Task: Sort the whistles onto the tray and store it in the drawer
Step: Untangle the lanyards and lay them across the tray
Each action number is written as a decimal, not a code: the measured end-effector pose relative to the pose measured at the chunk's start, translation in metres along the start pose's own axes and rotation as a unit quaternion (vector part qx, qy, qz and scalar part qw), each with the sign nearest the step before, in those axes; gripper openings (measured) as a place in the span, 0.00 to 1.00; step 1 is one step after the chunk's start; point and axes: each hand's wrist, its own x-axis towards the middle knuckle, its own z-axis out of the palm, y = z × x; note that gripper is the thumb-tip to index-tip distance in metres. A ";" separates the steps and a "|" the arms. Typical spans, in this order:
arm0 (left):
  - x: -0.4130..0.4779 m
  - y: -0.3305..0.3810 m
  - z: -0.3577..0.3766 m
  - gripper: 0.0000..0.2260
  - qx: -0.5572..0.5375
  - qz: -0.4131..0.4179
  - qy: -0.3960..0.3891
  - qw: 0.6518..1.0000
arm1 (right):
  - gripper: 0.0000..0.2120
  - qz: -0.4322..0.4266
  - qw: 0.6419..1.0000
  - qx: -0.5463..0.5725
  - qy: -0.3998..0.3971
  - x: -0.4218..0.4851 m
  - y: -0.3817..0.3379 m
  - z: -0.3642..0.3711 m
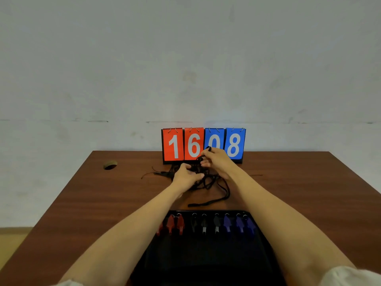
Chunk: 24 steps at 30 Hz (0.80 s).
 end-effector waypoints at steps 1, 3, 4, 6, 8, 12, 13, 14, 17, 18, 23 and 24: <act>0.000 0.000 0.001 0.25 -0.015 0.021 0.011 1.000 | 0.10 0.000 1.000 0.007 -0.003 -0.001 -0.002 -0.001; -0.002 0.003 -0.001 0.19 -0.037 0.062 0.028 0.997 | 0.09 -0.002 1.000 -0.005 -0.007 -0.003 -0.006 -0.004; -0.003 0.005 -0.003 0.16 -0.042 0.075 0.037 0.996 | 0.09 -0.005 1.000 -0.019 -0.007 -0.003 -0.006 -0.006; -0.005 0.008 -0.011 0.13 -0.036 0.091 0.057 0.994 | 0.13 -0.020 0.998 -0.066 -0.016 -0.005 -0.007 -0.014; -0.007 0.013 -0.022 0.08 0.003 0.114 0.087 0.990 | 0.16 -0.037 0.988 -0.149 -0.023 -0.007 -0.008 -0.024; -0.007 0.021 -0.045 0.05 0.053 0.145 0.085 0.984 | 0.09 -0.071 0.969 -0.235 0.015 -0.006 -0.006 -0.038; -0.006 0.022 -0.049 0.06 0.054 0.146 0.086 0.984 | 0.08 -0.074 0.972 -0.219 0.037 -0.005 -0.006 -0.039; -0.005 0.024 -0.053 0.07 0.051 0.143 0.100 0.983 | 0.09 -0.069 0.977 -0.195 0.061 -0.003 -0.006 -0.040; -0.004 0.030 -0.062 0.08 -0.025 0.113 0.143 0.983 | 0.09 -0.029 0.982 -0.125 0.137 0.000 -0.003 -0.047; -0.004 0.032 -0.064 0.09 -0.072 0.099 0.139 0.983 | 0.08 -0.014 0.979 -0.128 0.160 0.000 0.000 -0.051; -0.009 0.052 -0.064 0.08 -0.204 0.075 0.101 0.971 | 0.12 -0.002 0.953 -0.207 0.222 -0.001 0.016 -0.057; -0.010 0.057 -0.063 0.07 -0.218 0.077 0.104 0.967 | 0.12 -0.010 0.949 -0.213 0.233 -0.002 0.017 -0.056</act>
